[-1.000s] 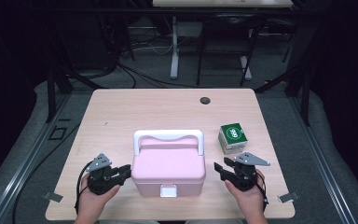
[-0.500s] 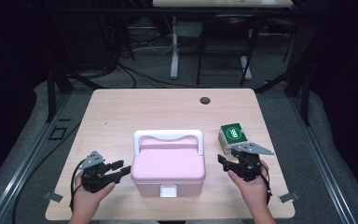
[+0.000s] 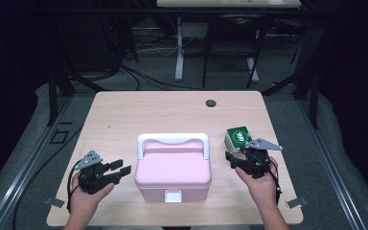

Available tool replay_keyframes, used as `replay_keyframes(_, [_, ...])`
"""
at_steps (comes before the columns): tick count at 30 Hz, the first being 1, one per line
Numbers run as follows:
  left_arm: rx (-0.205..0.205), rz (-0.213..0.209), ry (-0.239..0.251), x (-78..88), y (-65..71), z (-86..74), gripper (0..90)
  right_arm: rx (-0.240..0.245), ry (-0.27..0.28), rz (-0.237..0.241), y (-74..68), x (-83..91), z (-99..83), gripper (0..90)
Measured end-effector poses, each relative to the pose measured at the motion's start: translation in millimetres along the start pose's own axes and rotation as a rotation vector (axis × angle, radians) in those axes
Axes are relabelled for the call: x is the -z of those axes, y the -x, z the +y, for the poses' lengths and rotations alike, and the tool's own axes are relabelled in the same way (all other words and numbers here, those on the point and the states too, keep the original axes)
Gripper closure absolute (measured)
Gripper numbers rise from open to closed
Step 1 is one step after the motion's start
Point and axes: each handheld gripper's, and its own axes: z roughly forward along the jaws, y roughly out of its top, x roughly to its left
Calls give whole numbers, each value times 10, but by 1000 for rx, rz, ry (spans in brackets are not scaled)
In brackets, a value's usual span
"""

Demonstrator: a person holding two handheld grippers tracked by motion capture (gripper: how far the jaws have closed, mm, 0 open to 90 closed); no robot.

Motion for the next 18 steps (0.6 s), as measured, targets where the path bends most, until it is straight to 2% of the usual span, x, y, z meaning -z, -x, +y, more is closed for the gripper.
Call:
replay_keyframes(2, [-1,0,-2,2,-2,-2,526,6,-2,7,11,-11,23,369])
replay_keyframes(5, [5,1,-2,0,-11,-16,526,39,-27,-19,43,-60,137,344])
replay_keyframes(10, [9,1,-2,5,-18,-7,526,60,-55,-35,92,-119,252,325])
replay_keyframes(18, [-29,-6,-7,20,13,98,524,68,-71,-27,85,-157,315,319])
